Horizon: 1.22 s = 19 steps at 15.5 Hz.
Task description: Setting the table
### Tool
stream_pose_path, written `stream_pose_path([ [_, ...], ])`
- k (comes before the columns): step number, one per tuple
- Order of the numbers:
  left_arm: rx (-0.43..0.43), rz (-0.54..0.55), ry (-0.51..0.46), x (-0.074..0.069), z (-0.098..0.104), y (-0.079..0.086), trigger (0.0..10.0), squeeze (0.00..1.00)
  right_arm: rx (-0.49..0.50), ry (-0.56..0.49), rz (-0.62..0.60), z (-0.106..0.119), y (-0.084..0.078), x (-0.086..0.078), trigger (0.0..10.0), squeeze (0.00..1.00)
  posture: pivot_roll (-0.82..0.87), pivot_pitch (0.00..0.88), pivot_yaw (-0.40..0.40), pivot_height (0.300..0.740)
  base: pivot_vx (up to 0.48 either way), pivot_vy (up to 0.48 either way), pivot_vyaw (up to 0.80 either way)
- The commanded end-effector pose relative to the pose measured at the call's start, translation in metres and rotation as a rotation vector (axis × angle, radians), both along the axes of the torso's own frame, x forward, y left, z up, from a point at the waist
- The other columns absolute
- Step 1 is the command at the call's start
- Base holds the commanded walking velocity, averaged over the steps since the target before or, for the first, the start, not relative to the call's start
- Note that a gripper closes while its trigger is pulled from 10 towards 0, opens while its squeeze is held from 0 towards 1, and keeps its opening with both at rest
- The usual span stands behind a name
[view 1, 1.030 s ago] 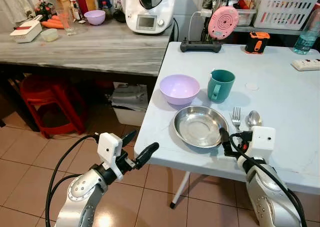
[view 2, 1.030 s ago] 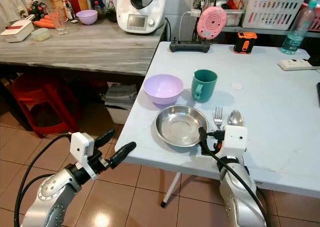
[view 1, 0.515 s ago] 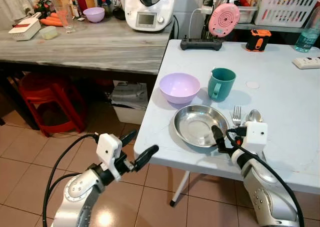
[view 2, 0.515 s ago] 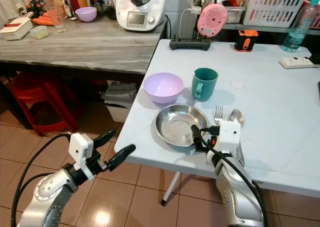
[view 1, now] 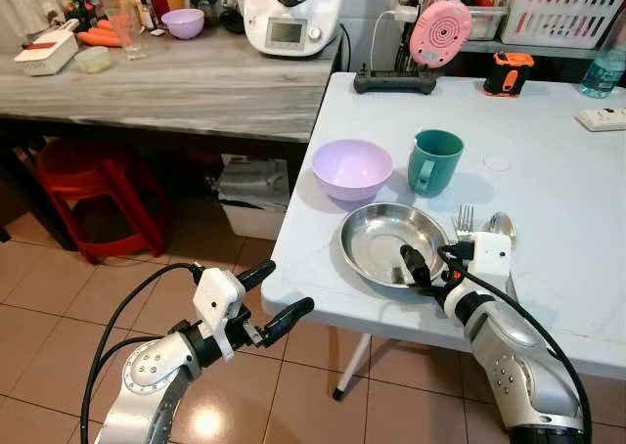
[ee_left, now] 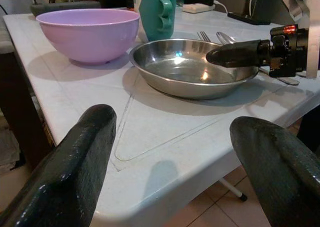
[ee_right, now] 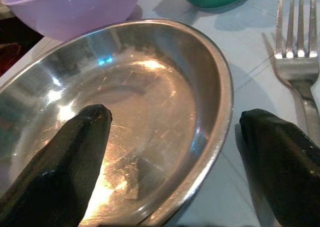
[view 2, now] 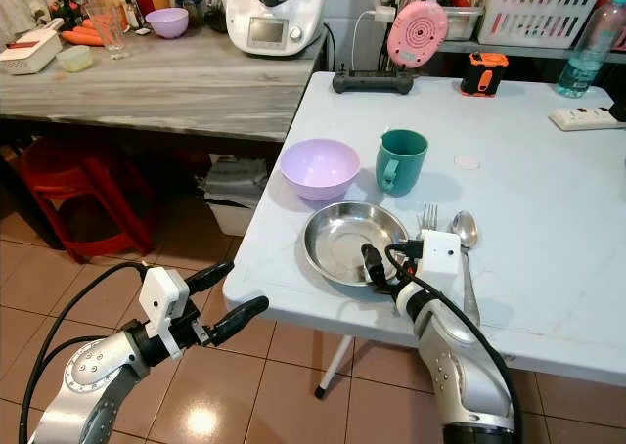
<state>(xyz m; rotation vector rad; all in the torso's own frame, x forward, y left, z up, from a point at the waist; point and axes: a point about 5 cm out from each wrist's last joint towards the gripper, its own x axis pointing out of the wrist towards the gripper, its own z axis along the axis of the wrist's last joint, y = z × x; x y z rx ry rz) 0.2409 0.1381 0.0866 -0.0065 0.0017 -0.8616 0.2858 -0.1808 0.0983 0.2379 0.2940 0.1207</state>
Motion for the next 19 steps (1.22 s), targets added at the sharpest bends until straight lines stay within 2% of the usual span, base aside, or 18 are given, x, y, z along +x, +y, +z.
stream_pose_path([
  [1, 0.016, -0.015, -0.005, -0.002, 0.0, 0.001, 10.0, 0.0, 0.011, 0.011, 0.004, 0.0, -0.001, 0.003, 2.6, 0.0, -0.05, 0.054, 0.032, 0.74, 0.0, 0.0, 0.0],
  [2, 0.017, -0.021, -0.01, -0.001, 0.001, 0.0, 10.0, 0.0, 0.018, 0.024, 0.011, 0.0, -0.001, 0.003, 0.0, 0.0, -0.05, 0.057, 0.033, 0.74, 0.0, 0.0, 0.0],
  [8, 0.017, -0.039, -0.018, -0.004, 0.002, -0.003, 10.0, 0.0, 0.101, 0.088, 0.006, -0.006, 0.002, 0.004, 0.0, 0.0, -0.05, 0.06, 0.031, 0.74, 0.0, 0.0, 0.0],
  [19, 0.016, -0.03, -0.02, -0.007, 0.0, -0.005, 10.0, 0.0, 0.111, 0.14, 0.036, -0.011, 0.005, 0.003, 0.0, 0.0, -0.04, 0.053, 0.023, 0.74, 0.0, 0.0, 0.0],
])
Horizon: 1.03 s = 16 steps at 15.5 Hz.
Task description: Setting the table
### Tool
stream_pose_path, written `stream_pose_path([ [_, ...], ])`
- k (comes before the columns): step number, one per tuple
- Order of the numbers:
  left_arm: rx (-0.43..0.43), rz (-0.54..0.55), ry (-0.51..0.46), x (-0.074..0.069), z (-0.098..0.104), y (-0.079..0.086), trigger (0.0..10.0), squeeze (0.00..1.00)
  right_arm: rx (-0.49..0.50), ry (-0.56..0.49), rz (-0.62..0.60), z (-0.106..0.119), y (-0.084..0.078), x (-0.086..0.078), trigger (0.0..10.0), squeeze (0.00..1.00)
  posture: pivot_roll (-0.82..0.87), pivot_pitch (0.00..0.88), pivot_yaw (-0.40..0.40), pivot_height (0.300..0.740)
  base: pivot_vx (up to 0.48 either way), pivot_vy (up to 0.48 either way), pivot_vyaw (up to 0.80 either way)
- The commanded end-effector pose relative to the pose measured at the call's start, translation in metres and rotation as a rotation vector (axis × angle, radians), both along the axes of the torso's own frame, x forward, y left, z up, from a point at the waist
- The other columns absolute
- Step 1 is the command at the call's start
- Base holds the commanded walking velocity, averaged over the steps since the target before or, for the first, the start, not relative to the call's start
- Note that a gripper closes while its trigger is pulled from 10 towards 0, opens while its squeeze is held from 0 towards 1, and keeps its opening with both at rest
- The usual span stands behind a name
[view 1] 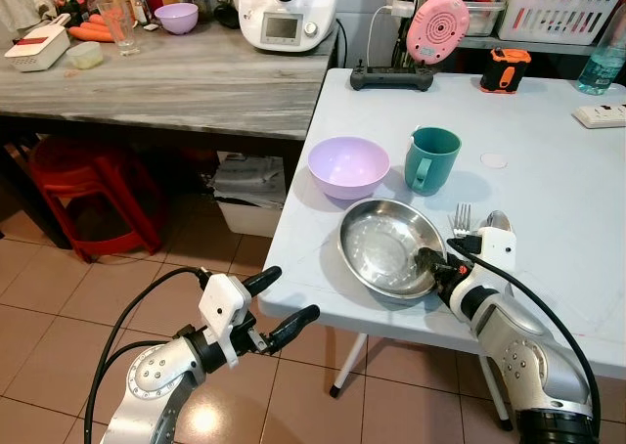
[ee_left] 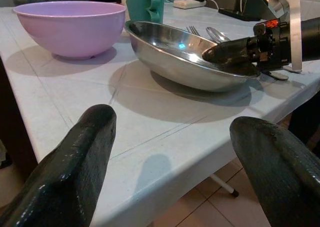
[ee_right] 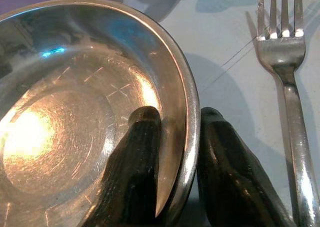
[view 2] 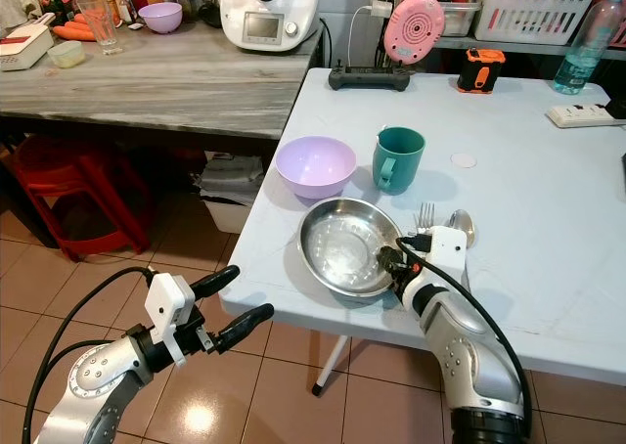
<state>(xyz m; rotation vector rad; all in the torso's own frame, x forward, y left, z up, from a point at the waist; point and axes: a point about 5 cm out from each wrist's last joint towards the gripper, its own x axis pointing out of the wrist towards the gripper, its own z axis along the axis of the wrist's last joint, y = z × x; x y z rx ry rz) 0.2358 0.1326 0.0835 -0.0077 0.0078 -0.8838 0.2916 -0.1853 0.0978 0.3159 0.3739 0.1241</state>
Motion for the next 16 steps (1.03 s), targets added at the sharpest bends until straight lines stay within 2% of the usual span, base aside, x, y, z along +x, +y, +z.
stream_pose_path([
  [1, 0.014, -0.008, -0.026, -0.002, 0.003, 0.0, 10.0, 0.0, 0.041, 0.057, 0.029, -0.01, 0.009, -0.003, 0.0, 0.0, -0.04, 0.053, 0.023, 0.74, 0.0, 0.0, 0.0],
  [7, 0.01, 0.003, -0.043, 0.0, 0.005, 0.001, 10.0, 0.0, 0.076, 0.066, -0.021, -0.006, 0.008, 0.0, 0.0, 0.0, -0.05, 0.046, 0.022, 0.74, 0.0, 0.0, 0.0],
  [10, -0.004, 0.052, -0.073, 0.008, 0.011, 0.005, 10.0, 0.0, 0.065, 0.045, -0.048, 0.002, 0.009, 0.003, 0.0, 0.0, -0.05, 0.046, 0.022, 0.74, 0.0, 0.0, 0.0],
  [11, -0.011, 0.075, -0.085, 0.009, 0.013, 0.006, 10.0, 0.0, 0.065, 0.047, -0.049, 0.003, 0.009, 0.003, 2.2, 0.0, -0.05, 0.046, 0.022, 0.74, 0.0, 0.0, 0.0],
  [12, -0.02, 0.125, -0.098, 0.011, 0.014, 0.008, 10.0, 0.0, 0.03, 0.043, -0.072, 0.003, 0.007, 0.003, 10.0, 0.0, -0.05, 0.045, 0.019, 0.74, 0.0, 0.0, 0.0],
  [15, -0.065, 0.264, -0.12, 0.02, 0.02, 0.018, 10.0, 0.0, -0.098, -0.017, -0.121, 0.007, 0.008, 0.002, 10.0, 0.0, -0.03, 0.039, 0.004, 0.74, 0.0, 0.0, 0.0],
  [16, -0.085, 0.325, -0.113, 0.023, 0.021, 0.022, 10.0, 0.0, -0.085, -0.085, -0.084, 0.012, 0.013, 0.002, 10.0, 0.0, -0.02, 0.043, 0.003, 0.74, 0.0, 0.0, 0.0],
])
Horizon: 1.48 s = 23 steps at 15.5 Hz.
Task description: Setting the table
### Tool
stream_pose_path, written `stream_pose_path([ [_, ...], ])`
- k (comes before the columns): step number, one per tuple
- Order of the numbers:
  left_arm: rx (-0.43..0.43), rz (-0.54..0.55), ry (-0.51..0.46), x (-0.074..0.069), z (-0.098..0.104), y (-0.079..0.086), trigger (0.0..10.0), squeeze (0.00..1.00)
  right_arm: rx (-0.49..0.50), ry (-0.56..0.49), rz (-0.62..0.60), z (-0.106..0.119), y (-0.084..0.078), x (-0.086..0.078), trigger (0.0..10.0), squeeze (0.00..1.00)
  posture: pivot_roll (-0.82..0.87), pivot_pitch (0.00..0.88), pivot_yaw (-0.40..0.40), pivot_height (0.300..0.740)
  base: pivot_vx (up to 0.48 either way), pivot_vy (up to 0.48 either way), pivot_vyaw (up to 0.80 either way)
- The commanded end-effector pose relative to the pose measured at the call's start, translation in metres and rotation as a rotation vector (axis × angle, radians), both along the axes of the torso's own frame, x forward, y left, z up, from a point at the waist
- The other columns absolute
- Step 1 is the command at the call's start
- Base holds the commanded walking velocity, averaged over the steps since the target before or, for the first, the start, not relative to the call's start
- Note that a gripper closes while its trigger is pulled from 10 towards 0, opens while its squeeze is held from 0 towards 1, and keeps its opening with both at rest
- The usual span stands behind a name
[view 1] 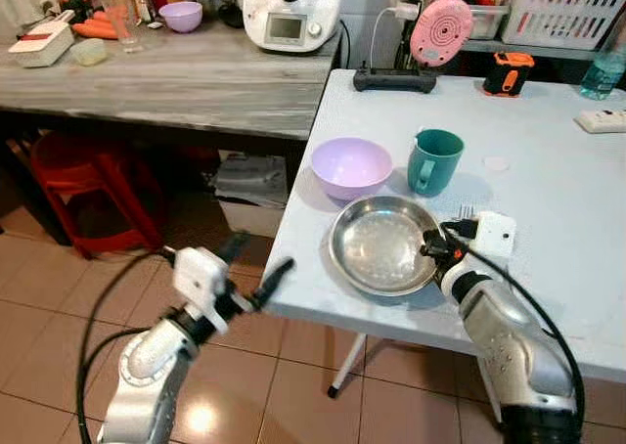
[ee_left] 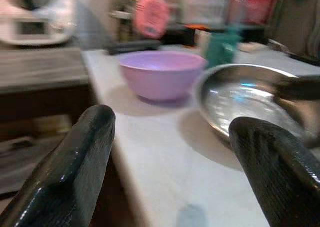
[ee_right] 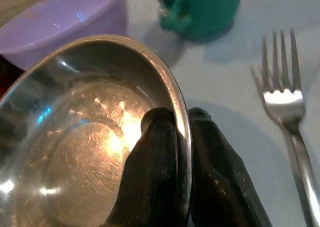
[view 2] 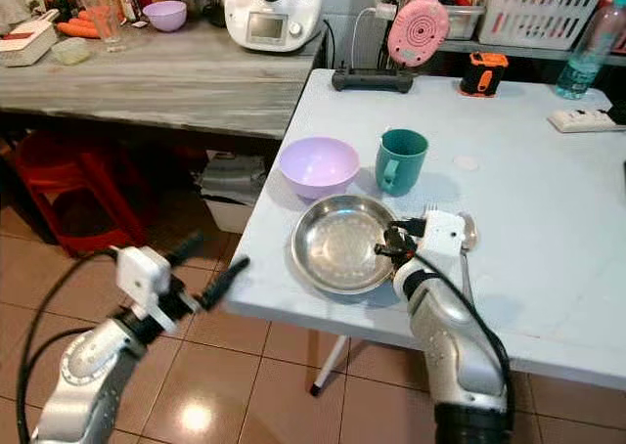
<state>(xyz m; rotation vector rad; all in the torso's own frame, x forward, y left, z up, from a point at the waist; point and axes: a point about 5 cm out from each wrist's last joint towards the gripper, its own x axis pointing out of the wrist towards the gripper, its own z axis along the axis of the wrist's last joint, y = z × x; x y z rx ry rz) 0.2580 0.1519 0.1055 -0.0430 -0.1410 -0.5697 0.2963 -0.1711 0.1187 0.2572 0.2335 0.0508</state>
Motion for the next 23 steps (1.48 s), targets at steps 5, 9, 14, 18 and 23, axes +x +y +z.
stream_pose_path([
  [5, -0.071, 0.22, 0.101, 0.013, -0.007, 0.017, 10.0, 0.0, -0.045, -0.058, 0.024, 0.001, 0.01, -0.01, 10.0, 0.0, -0.03, 0.06, 0.017, 0.74, 0.0, 0.0, 0.0],
  [9, -0.124, 0.279, 0.124, 0.025, -0.004, 0.019, 10.0, 0.0, 0.012, -0.132, -0.01, 0.009, 0.012, -0.011, 10.0, 0.0, -0.06, 0.043, 0.027, 0.74, 0.0, 0.0, 0.0],
  [14, -0.144, 0.259, 0.103, 0.031, 0.0, 0.01, 10.0, 0.0, 0.017, -0.15, -0.019, 0.015, 0.012, -0.007, 10.0, 0.0, -0.05, 0.025, 0.021, 0.74, 0.0, 0.187, -0.43],
  [18, -0.144, 0.26, 0.1, 0.032, 0.0, 0.01, 10.0, 0.0, 0.024, -0.171, -0.004, 0.018, 0.016, -0.004, 10.0, 0.0, -0.05, 0.022, 0.017, 0.74, 0.0, 0.357, -0.37],
  [23, -0.147, 0.26, 0.092, 0.035, 0.0, 0.009, 10.0, 0.0, -0.041, -0.187, -0.068, 0.02, 0.007, -0.001, 10.0, 0.0, -0.05, 0.012, 0.011, 0.74, 0.0, 0.388, 0.0],
])
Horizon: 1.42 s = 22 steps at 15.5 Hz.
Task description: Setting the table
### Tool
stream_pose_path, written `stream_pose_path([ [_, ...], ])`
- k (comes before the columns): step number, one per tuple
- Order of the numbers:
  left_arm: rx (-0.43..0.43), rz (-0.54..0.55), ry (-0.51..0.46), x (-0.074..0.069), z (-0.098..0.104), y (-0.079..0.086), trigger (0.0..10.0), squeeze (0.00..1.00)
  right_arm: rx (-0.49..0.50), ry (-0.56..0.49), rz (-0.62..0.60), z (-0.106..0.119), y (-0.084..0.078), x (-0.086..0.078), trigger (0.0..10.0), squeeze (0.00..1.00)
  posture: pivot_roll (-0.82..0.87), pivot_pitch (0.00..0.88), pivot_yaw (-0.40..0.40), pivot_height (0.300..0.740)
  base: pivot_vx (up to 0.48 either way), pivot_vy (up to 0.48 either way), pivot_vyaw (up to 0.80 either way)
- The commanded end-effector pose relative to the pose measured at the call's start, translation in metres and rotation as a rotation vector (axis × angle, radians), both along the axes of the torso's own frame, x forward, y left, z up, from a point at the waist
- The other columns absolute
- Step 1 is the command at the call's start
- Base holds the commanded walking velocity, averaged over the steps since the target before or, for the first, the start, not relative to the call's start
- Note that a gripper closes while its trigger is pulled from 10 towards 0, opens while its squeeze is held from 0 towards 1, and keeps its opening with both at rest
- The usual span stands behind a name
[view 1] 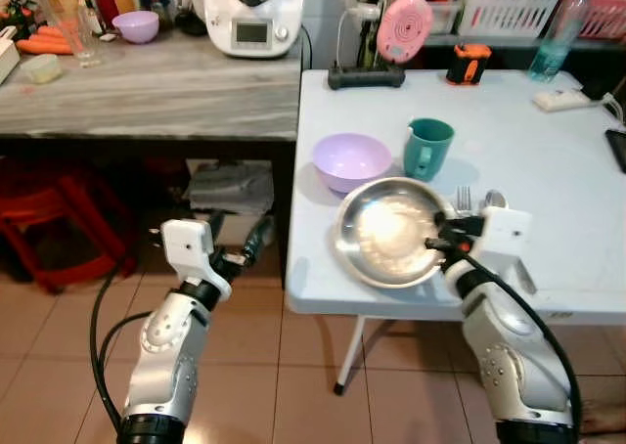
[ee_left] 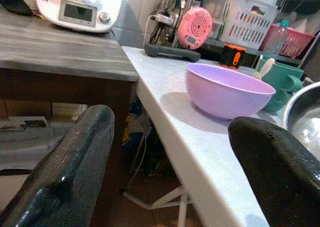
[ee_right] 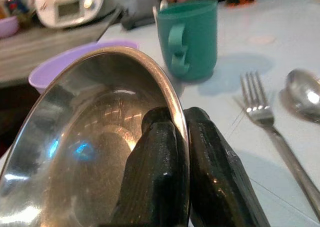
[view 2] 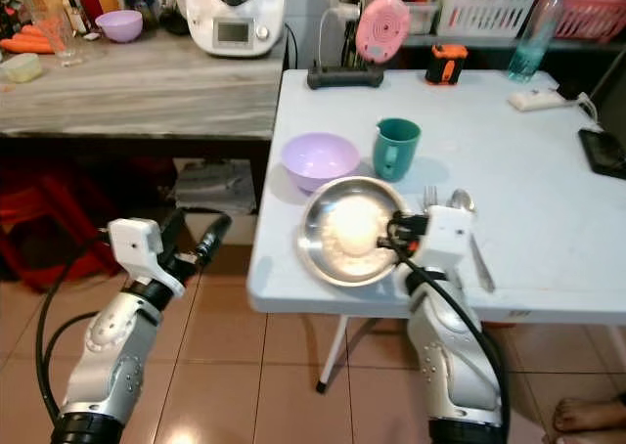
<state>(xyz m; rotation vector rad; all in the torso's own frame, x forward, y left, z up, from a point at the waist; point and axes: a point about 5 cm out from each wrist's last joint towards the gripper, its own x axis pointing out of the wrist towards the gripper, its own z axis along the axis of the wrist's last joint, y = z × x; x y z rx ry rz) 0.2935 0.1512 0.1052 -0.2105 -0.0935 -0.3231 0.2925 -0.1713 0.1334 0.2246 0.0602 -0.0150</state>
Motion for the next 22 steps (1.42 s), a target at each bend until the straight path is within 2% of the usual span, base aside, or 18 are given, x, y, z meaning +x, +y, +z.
stream_pose_path([
  [1, 0.019, 0.03, -0.005, 0.001, 0.001, 0.009, 10.0, 0.0, 0.008, -0.026, -0.004, 0.005, 0.004, 0.005, 10.0, 0.0, -0.05, 0.01, 0.009, 0.74, 0.0, 0.401, 0.0],
  [3, 0.022, 0.036, -0.009, 0.002, 0.002, 0.011, 10.0, 0.0, -0.001, -0.05, -0.029, 0.007, 0.0, 0.007, 10.0, 0.0, -0.05, 0.007, 0.01, 0.74, 0.0, 0.401, 0.0],
  [6, 0.027, 0.05, -0.014, 0.003, 0.002, 0.013, 10.0, 0.0, 0.022, -0.056, -0.009, 0.008, 0.003, 0.007, 10.0, 0.0, -0.05, 0.006, 0.01, 0.74, 0.0, 0.402, 0.0],
  [16, 0.051, 0.126, -0.018, 0.008, 0.002, 0.02, 10.0, 0.0, 0.009, -0.096, -0.003, 0.011, 0.003, 0.005, 10.0, 0.0, -0.05, 0.019, 0.017, 0.74, 0.0, 0.412, 0.0],
  [22, 0.093, 0.191, -0.005, 0.009, -0.001, 0.027, 10.0, 0.0, -0.012, -0.096, -0.006, 0.011, 0.002, 0.004, 10.0, 0.0, -0.05, 0.019, 0.018, 0.74, 0.0, 0.399, 0.0],
])
